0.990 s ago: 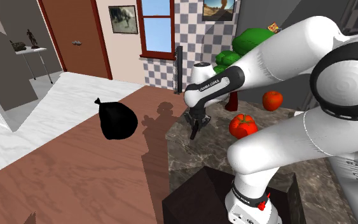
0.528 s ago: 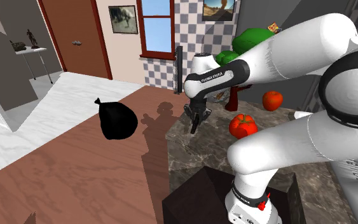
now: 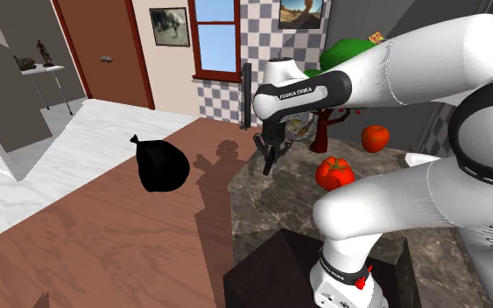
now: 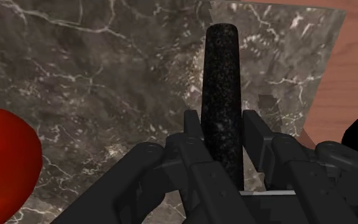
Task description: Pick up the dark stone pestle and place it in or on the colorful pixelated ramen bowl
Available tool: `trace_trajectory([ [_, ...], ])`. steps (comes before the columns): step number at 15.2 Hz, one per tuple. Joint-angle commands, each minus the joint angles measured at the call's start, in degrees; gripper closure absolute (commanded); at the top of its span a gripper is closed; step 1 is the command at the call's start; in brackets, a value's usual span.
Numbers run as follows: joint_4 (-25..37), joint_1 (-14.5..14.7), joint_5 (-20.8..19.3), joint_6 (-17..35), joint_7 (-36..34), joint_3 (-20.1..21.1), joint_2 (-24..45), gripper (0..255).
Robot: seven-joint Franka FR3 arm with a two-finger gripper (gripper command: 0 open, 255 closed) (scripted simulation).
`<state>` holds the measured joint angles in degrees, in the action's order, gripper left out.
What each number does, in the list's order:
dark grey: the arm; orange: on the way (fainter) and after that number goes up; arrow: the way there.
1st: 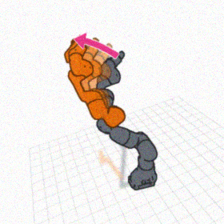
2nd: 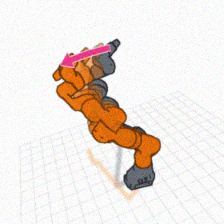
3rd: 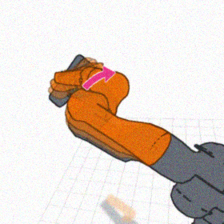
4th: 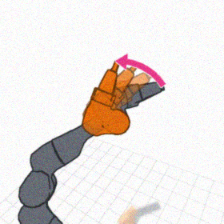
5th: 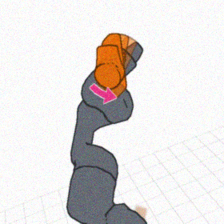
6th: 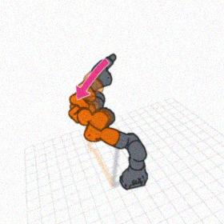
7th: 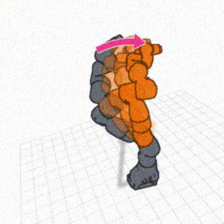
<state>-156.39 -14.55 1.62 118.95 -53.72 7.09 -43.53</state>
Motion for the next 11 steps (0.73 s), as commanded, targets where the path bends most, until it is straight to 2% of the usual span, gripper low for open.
trace_trajectory([
  [1,1.4,-0.1,-0.1,-1.9,0.2,-0.2,-0.5,255],
  [8,6.3,-0.2,-0.4,-7.6,0.5,-0.6,-1.3,255],
  [11,8.3,-1.6,-1.7,-6.5,2.8,-2.6,1.7,255],
])
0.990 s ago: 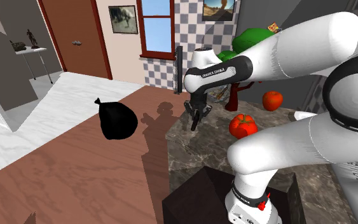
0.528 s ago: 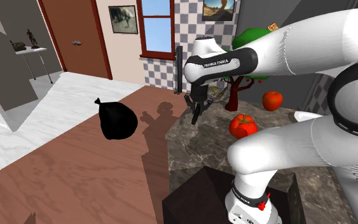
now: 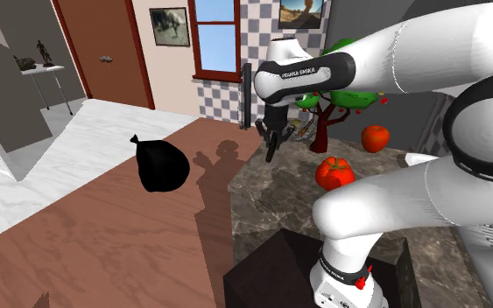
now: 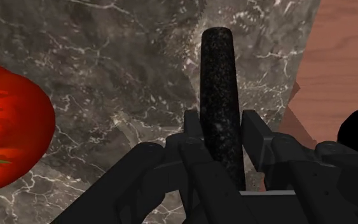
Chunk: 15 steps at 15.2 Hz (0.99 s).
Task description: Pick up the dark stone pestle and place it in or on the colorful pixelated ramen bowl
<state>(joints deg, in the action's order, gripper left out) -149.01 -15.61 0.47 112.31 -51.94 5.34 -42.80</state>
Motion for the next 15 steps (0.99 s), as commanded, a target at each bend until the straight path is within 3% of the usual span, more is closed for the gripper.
trace_trajectory([
  [1,1.9,-1.2,-1.2,0.8,2.1,-1.8,2.6,255],
  [8,10.5,-4.6,-4.1,4.6,9.5,-8.0,14.7,255],
  [15,22.1,-6.6,-4.2,6.1,16.7,-13.2,27.5,255],
])
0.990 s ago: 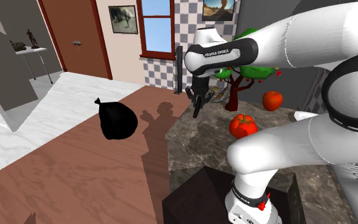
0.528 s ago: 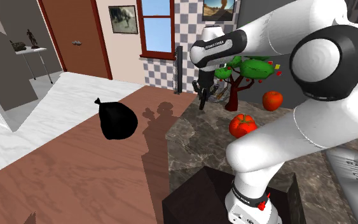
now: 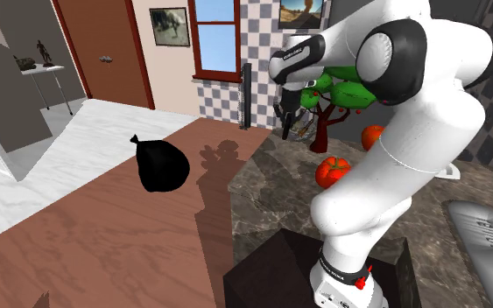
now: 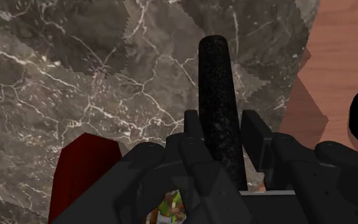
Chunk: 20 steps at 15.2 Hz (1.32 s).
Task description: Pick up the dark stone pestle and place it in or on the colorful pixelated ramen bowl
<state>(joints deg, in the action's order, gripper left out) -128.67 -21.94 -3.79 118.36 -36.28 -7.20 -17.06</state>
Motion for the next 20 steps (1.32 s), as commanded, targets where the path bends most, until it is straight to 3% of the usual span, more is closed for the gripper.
trace_trajectory([
  [1,3.7,-0.5,0.4,0.1,2.1,-1.4,3.7,255],
  [11,26.7,-4.0,5.5,-3.0,12.6,-6.3,23.9,255],
  [18,50.0,-9.1,10.5,-10.0,18.5,-7.4,40.8,255],
  [20,48.5,-9.0,10.5,-8.5,18.6,-7.3,40.8,255],
])
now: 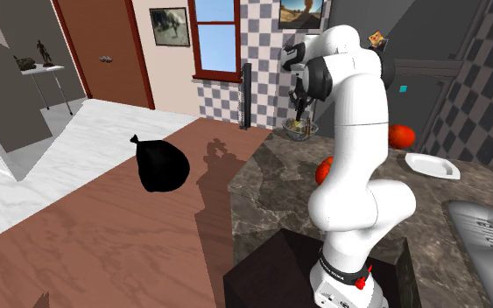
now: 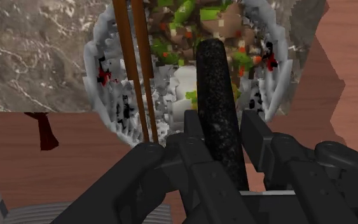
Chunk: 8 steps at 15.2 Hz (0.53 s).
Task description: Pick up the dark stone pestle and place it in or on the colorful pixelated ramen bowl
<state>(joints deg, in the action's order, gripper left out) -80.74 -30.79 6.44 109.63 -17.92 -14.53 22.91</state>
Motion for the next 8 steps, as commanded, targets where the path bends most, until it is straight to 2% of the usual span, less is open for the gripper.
trace_trajectory([
  [1,-0.1,-0.2,0.2,1.0,0.2,0.1,0.9,255],
  [8,-4.6,0.0,0.5,6.1,0.5,0.2,1.5,255],
])
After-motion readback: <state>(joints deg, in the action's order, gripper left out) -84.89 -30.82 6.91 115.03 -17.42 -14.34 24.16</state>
